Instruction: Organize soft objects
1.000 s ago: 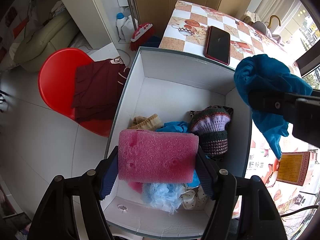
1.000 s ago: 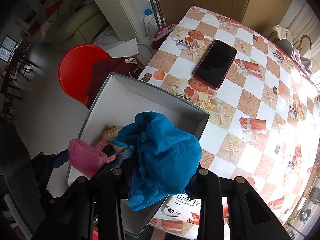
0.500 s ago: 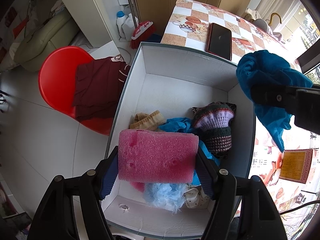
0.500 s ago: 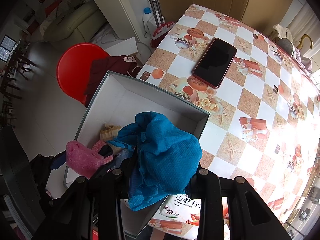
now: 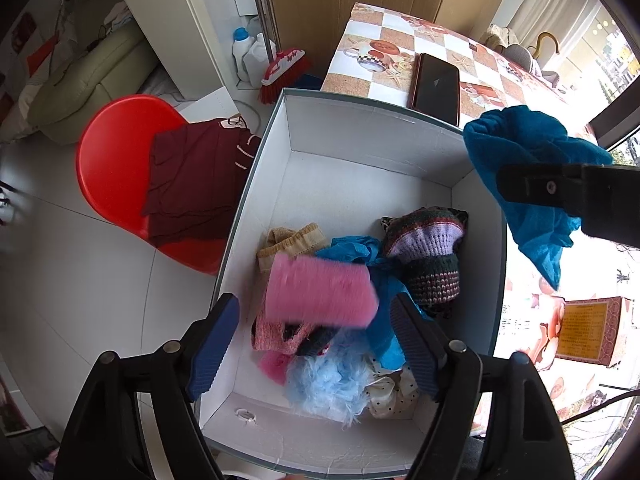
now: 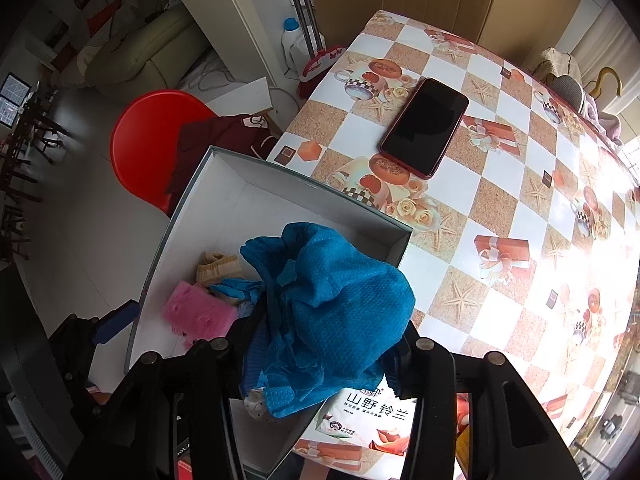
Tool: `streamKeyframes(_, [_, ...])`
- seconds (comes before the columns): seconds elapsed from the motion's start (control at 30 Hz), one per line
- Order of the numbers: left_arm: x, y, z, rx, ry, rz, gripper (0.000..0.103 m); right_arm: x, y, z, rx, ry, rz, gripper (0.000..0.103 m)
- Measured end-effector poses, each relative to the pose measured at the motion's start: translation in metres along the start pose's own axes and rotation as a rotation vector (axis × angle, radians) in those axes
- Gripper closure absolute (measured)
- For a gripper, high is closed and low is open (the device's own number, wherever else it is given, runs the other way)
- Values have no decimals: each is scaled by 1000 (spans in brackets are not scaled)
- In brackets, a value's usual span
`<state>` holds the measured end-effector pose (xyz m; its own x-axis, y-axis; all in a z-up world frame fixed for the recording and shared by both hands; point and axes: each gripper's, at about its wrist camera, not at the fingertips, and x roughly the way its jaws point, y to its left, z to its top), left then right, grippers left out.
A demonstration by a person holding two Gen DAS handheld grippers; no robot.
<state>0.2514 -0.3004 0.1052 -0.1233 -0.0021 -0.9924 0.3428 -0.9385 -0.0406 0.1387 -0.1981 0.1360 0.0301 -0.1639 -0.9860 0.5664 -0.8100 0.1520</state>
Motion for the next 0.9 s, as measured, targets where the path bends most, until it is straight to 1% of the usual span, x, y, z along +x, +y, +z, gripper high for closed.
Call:
streamKeyframes(0.03, [1, 0, 0, 1, 3, -2, 21, 0, 0, 0, 0, 0, -4, 52])
streamKeyframes(0.07, [1, 0, -1, 5, 5, -2, 19, 0, -1, -1, 0, 0, -6, 39])
streamKeyframes(0.1, [2, -1, -2, 11, 7, 1, 19, -1, -1, -1, 2, -3, -8, 29])
streamKeyframes(0.13, [2, -2, -2, 18, 15, 5, 18, -3, -1, -1, 5, -10, -9, 13])
streamKeyframes(0.17, [3, -3, -3, 26, 19, 0, 18, -5, -2, -2, 9, -19, -10, 9])
streamKeyframes(0.37, [0, -9, -10, 50, 12, -29, 17, -6, 2, -3, -3, -4, 2, 9])
streamKeyframes(0.53, [-7, -8, -13, 41, -5, 4, 18, -5, 4, -11, -3, 16, -2, 9])
streamKeyframes(0.67, [-8, -3, -14, 15, -1, -6, 18, -6, 5, -19, -8, 15, -5, 9])
streamKeyframes(0.9, [-10, -2, -16, 6, -5, 2, 18, -7, 5, -27, -3, 23, -4, 9])
